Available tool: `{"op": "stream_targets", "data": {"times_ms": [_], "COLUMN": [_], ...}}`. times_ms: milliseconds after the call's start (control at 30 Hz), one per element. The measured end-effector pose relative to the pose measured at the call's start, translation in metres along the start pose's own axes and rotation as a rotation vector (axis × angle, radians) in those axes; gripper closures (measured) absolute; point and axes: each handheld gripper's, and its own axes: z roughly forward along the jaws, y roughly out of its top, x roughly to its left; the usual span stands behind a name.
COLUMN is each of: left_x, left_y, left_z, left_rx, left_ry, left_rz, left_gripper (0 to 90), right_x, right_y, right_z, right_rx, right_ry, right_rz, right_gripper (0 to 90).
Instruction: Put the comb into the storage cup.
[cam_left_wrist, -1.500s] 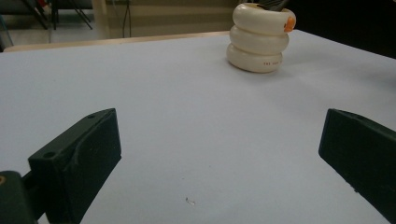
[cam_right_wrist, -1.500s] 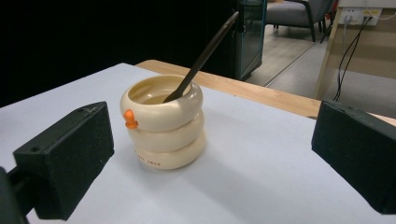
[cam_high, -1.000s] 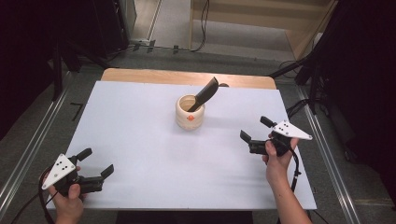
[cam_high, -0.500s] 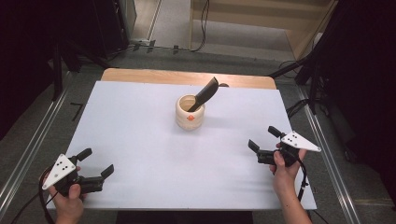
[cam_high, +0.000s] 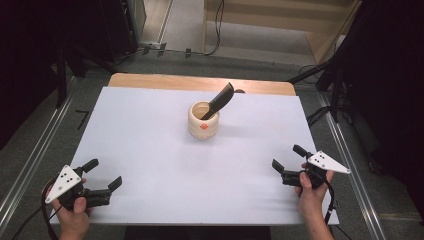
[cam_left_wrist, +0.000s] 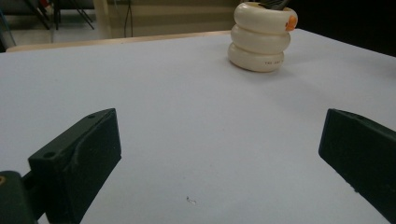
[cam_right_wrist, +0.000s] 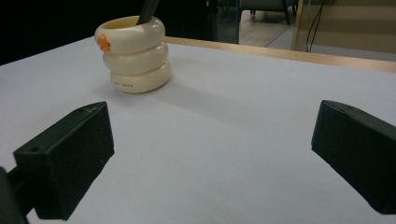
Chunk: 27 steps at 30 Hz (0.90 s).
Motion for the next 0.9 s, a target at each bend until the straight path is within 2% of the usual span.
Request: {"op": "stream_targets", "data": {"times_ms": [433,900], "left_x": [0.000,0.000], "left_y": [0.000,0.000], "left_z": [0.000,0.000], "left_rx": [0.001,0.000], "left_ry": [-0.002,0.003], "left_rz": [0.004,-0.001], "left_gripper": [0.0,0.0], "right_x": [-0.011,-0.018], "right_y": [-0.027,-0.037], "right_z": [-0.026,-0.052], "right_rx": [0.037,0.038], "right_ry": [-0.035,-0.074], "right_rz": [0.026,0.035], "right_gripper": [0.0,0.0]}}
